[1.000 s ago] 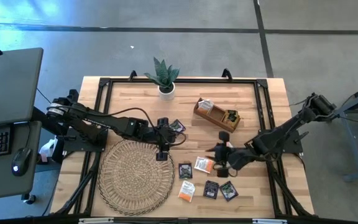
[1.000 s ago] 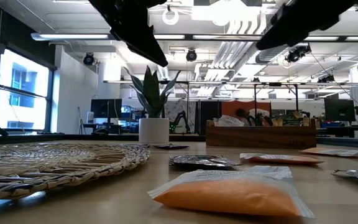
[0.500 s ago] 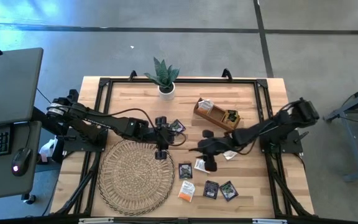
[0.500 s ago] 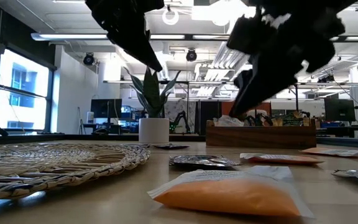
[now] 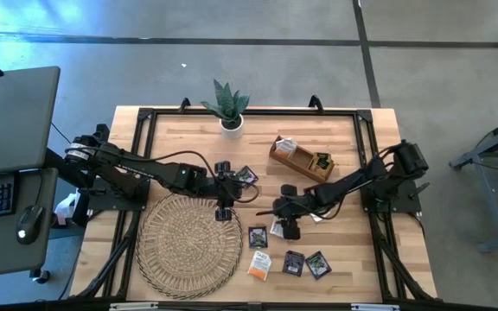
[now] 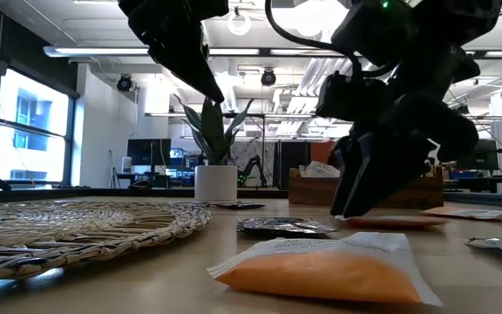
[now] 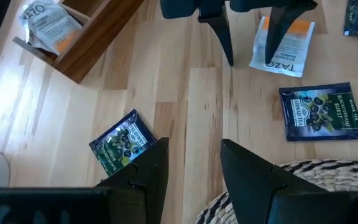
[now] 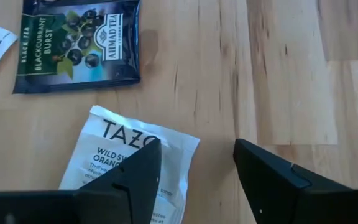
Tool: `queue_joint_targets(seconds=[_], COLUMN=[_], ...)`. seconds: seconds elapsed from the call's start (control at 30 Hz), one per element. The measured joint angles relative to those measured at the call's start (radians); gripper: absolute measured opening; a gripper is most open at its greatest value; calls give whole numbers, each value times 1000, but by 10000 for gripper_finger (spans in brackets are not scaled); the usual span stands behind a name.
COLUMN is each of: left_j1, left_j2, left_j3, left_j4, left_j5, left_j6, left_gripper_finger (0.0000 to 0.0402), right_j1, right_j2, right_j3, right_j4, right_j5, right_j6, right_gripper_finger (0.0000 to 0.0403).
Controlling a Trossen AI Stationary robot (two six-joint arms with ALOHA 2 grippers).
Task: Pick & Place Tea
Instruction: Put the white tea bag into the left section of the wooden organizer
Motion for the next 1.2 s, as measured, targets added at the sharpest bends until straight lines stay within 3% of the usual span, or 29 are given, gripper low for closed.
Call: queue_joint_targets(seconds=[0.17,0.4,0.5,0.63,0.8,0.9,0.97,1.2], left_j1=[0,0,0,0,0,0,0,0], left_j2=[0,0,0,0,0,0,0,0], left_j3=[0,0,0,0,0,0,0,0], left_j4=[0,-2,-2,-3,-3,-2,-2,2], left_j5=[-1,-4,-4,-4,-3,-3,-3,-3], left_j6=[0,0,0,0,-2,-4,-4,-4], left_gripper_finger=[143,143,143,143,143,143,143,143], right_j1=[-1,-2,0,1,-17,-61,-106,-282], right_j2=[16,14,-15,-85,-184,-205,-205,-104], right_j3=[1,-1,-4,-13,-7,-7,-6,-6], right_j4=[-40,-39,-38,-38,-1,48,75,99], right_j5=[8,31,90,352,956,1169,1198,1048], right_j6=[3,7,13,36,94,155,182,308], right_gripper_finger=[156,25,11,27,5,9,10,6])
